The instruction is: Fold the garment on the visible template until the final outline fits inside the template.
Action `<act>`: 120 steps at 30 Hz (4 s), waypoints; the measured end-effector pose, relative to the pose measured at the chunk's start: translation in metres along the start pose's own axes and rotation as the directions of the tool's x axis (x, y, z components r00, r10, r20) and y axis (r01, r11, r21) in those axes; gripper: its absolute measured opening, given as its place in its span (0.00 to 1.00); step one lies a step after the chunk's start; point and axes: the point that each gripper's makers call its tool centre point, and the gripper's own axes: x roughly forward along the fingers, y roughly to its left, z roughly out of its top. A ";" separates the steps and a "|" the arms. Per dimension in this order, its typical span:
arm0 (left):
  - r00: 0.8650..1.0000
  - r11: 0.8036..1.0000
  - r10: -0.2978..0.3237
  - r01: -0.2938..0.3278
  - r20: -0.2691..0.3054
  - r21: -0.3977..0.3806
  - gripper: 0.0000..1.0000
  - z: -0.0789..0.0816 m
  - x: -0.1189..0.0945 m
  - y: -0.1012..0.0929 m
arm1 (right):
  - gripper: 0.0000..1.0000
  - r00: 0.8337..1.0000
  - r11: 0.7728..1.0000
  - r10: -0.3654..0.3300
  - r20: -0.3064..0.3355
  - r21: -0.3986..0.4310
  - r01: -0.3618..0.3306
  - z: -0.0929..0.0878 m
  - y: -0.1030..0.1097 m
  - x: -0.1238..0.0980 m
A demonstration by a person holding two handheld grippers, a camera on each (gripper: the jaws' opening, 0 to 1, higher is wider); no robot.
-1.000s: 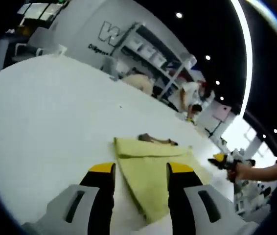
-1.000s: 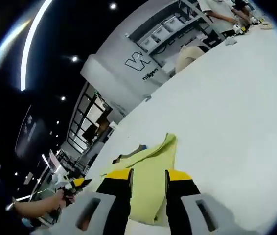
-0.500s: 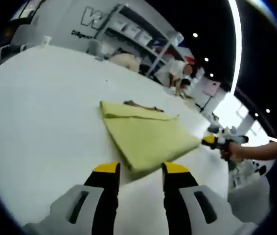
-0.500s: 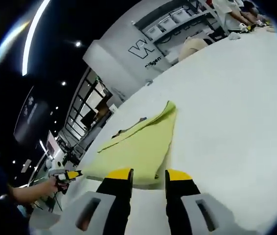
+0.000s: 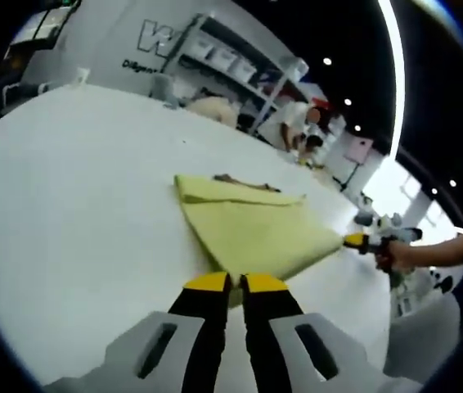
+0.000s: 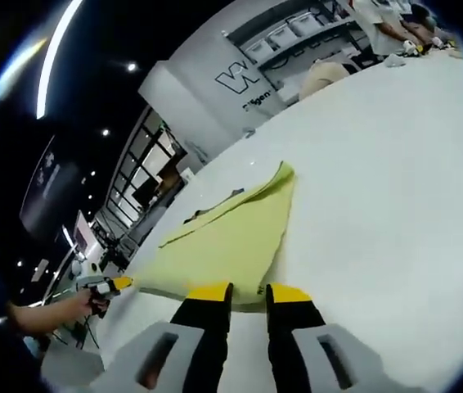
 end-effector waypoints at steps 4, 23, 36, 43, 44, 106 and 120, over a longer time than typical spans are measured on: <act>1.000 1.000 0.005 -0.005 0.012 -0.012 0.00 0.001 0.000 0.001 | 0.00 1.000 1.000 -0.001 0.003 0.001 0.001 0.001 0.001 0.000; 0.988 1.000 0.009 -0.007 -0.154 0.015 0.00 -0.043 -0.042 -0.037 | 0.00 0.999 0.996 0.047 0.022 0.074 -0.048 -0.034 0.029 -0.061; 0.947 0.999 -0.026 0.035 -0.321 0.023 0.00 -0.099 -0.084 -0.084 | 0.00 0.999 0.989 0.030 0.021 0.147 -0.033 -0.085 0.043 -0.134; 0.946 0.999 -0.035 0.044 -0.322 0.021 0.00 -0.110 -0.093 -0.091 | 0.00 0.999 0.990 0.035 0.037 0.133 -0.040 -0.088 0.050 -0.144; 0.950 0.999 -0.034 0.039 -0.311 0.010 0.00 -0.109 -0.092 -0.090 | 0.00 0.998 0.990 0.037 0.040 0.136 -0.043 -0.088 0.052 -0.144; 0.900 0.927 -0.348 0.371 -0.263 0.044 0.00 -0.034 0.030 -0.122 | 0.03 0.999 0.994 0.032 -0.008 -0.105 -0.033 0.035 0.002 0.036; 0.901 0.961 -0.151 0.230 -0.406 0.152 0.00 -0.075 0.043 -0.105 | 0.04 0.996 0.996 0.072 0.053 -0.064 -0.069 0.034 0.020 0.008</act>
